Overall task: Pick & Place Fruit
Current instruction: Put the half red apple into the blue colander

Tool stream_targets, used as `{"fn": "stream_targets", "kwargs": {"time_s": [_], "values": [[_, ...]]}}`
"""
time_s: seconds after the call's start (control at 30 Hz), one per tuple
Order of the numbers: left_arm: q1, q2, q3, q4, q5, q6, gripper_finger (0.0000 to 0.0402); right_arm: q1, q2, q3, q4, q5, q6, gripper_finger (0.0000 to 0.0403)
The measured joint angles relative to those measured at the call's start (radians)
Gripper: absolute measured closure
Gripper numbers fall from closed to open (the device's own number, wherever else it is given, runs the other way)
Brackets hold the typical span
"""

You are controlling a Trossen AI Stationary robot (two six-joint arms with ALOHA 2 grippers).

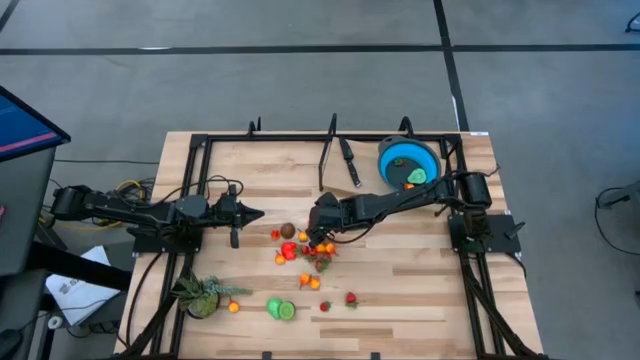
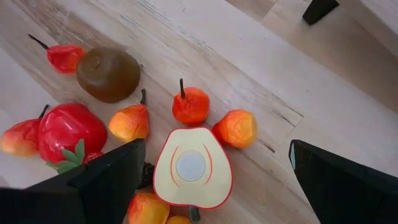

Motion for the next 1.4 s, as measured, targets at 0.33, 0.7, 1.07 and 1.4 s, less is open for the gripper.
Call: {"fn": "stream_targets", "kwargs": {"time_s": [0.33, 0.7, 1.07, 1.4], "values": [[0.0, 0.0, 0.0, 0.0, 0.0, 0.0, 0.0401, 0.0, 0.0, 0.0, 0.0, 0.0, 0.017, 0.0014], [0.0, 0.0, 0.0, 0.0, 0.0, 0.0, 0.0401, 0.022, 0.0, 0.0, 0.0, 0.001, 0.02, 0.0011], [0.0, 0.0, 0.0, 0.0, 0.0, 0.0, 0.0401, 0.047, 0.0, 0.0, 0.009, 0.053, 0.025, 0.001], [0.0, 0.0, 0.0, 0.0, 0.0, 0.0, 0.0401, 0.06, 0.0, 0.0, 0.026, 0.053, 0.027, 0.0009]]}}
